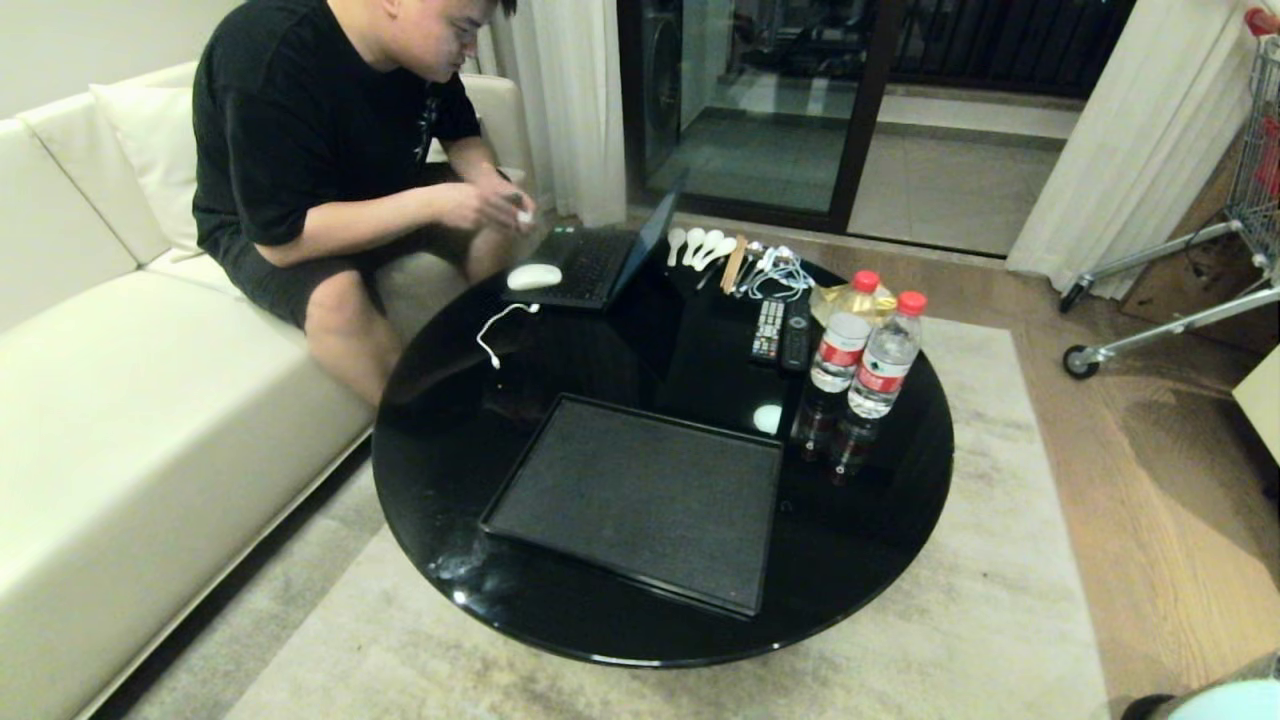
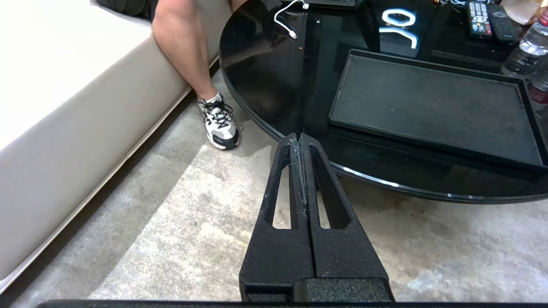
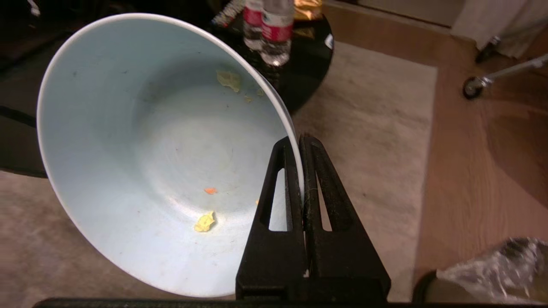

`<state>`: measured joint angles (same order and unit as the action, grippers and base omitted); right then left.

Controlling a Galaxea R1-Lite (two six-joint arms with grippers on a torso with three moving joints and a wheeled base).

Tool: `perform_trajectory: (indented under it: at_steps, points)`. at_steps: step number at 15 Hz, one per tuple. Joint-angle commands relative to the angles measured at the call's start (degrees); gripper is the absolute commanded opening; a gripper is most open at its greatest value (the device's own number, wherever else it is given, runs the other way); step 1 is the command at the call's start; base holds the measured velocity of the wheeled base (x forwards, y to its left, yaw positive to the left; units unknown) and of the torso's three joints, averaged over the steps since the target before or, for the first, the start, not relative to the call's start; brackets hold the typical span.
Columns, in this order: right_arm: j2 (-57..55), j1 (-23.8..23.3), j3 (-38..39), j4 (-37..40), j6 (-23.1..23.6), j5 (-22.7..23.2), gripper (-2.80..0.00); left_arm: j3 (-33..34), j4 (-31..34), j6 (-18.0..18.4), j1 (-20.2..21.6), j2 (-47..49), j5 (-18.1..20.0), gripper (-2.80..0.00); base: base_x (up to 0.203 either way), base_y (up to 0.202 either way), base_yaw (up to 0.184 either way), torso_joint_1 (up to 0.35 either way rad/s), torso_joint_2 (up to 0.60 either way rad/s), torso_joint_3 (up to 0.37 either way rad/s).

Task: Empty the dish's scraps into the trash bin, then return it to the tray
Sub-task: Put the bowl back to the table

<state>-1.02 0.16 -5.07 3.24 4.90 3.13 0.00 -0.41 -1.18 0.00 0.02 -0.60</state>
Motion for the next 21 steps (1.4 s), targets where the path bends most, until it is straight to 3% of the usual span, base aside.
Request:
perform_trajectory:
  at_steps: [1,6,12,17,21]
  points:
    - [-5.28,0.02,-5.19,1.66,0.11,1.92,-2.80,0.00,-0.02,-0.05,0.00,-0.02,-0.02,-2.80,0.000,0.000,0.000,0.000,0.00,0.000]
    - [-20.81,0.11,-15.37,2.17,0.68,5.64,-2.80,0.00,-0.02,-0.05,0.00,-0.02,-0.02,-2.80,0.000,0.000,0.000,0.000,0.00,0.000]
    - [-43.01,1.33,-20.92,0.29,9.95,15.54,-2.80,0.00,-0.02,-0.05,0.00,-0.02,-0.10,-2.80,0.000,0.000,0.000,0.000,0.00,0.000]
    - [-62.15,14.46,-28.76,-2.21,12.01,17.76,-2.80,0.00,-0.02,-0.05,0.00,-0.02,-0.02,-2.80,0.000,0.000,0.000,0.000,0.00,0.000]
    - [-73.81,21.69,-33.53,-4.21,11.20,15.47,-2.80,0.00,-0.02,-0.05,0.00,-0.02,-0.02,-2.80,0.000,0.000,0.000,0.000,0.00,0.000]
